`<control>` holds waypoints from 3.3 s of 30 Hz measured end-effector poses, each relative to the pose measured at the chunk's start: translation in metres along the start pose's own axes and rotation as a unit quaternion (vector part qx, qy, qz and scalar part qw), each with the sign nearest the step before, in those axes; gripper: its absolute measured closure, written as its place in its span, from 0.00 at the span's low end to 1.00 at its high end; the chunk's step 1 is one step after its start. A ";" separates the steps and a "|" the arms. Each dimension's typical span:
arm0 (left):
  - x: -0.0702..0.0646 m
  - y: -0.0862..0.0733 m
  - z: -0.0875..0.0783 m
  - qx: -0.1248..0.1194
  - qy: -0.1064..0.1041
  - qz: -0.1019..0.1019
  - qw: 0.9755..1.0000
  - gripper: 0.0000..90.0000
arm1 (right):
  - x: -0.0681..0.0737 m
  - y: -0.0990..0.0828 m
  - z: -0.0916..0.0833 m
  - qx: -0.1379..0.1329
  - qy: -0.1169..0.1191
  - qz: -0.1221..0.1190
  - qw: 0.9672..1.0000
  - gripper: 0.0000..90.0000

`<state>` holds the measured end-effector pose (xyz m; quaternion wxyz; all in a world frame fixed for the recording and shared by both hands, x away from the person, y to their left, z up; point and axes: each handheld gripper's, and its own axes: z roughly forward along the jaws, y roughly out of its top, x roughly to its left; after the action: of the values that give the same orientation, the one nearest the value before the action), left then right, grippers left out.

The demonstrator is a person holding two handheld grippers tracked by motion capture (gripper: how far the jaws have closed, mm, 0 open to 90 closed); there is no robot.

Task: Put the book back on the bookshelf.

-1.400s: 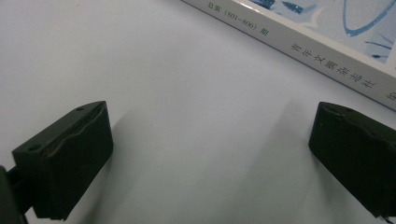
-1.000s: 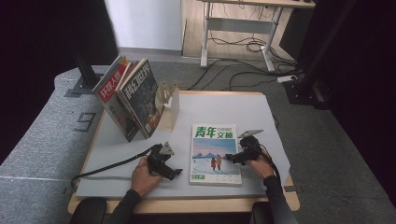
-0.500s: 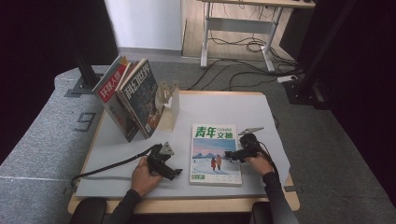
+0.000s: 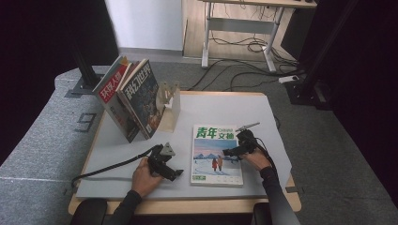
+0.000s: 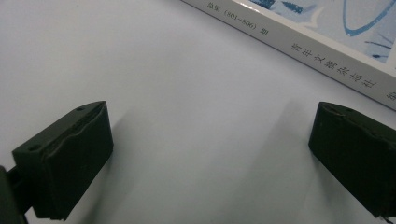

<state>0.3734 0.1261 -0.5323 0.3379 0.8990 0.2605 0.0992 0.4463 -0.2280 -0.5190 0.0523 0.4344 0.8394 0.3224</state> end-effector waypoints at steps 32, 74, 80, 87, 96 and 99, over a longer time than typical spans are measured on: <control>0.000 0.000 0.000 0.000 0.000 0.000 1.000 0.00 | -0.009 0.016 -0.006 -0.035 0.036 0.003 0.999 0.25; 0.000 0.000 0.000 0.002 0.000 -0.001 1.000 0.00 | 0.001 0.057 -0.030 -0.120 -0.019 -0.006 0.993 0.93; 0.000 0.000 -0.001 0.000 0.000 0.001 1.000 0.01 | 0.013 0.058 -0.040 -0.131 -0.018 -0.025 0.991 0.93; -0.003 0.001 -0.004 -0.003 -0.002 -0.001 1.000 0.10 | 0.027 0.061 -0.056 -0.143 -0.022 -0.049 0.988 0.93; -0.001 0.022 -0.018 -0.045 -0.043 -0.028 0.998 0.16 | 0.042 0.063 -0.075 -0.159 -0.024 -0.072 0.984 0.93; -0.001 0.031 -0.017 -0.050 -0.056 -0.029 0.997 0.16 | 0.044 0.063 -0.081 -0.164 -0.023 -0.075 0.983 0.93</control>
<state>0.3786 0.1150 -0.4993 0.3994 0.8772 0.2614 0.0520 0.4333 -0.2081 -0.4101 0.1663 0.3629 0.8038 0.4410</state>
